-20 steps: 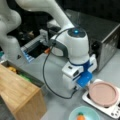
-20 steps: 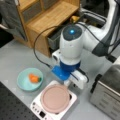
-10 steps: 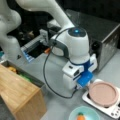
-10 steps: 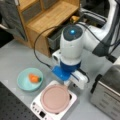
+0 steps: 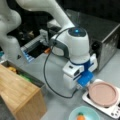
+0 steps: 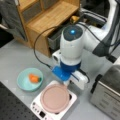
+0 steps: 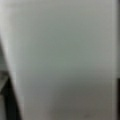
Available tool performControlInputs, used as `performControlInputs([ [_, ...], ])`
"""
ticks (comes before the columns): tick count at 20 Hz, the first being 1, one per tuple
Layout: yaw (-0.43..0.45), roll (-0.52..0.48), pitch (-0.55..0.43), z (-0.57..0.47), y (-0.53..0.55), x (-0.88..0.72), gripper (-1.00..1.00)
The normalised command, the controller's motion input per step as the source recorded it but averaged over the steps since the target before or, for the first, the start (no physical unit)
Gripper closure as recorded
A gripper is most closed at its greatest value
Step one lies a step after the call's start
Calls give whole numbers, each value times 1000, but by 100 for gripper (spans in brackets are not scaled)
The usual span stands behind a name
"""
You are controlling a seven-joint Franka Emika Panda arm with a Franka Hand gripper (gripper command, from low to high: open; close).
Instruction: Pick up the pan. Place the pan on the table. Pick up the bowl. Place the bowl on the stove.
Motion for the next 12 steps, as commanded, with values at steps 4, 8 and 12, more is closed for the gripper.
performControlInputs([
  [4,137,-164,57,-63,470,118,100],
  [8,135,-166,58,-42,468,116,100],
  [12,137,-161,53,-22,467,107,100],
])
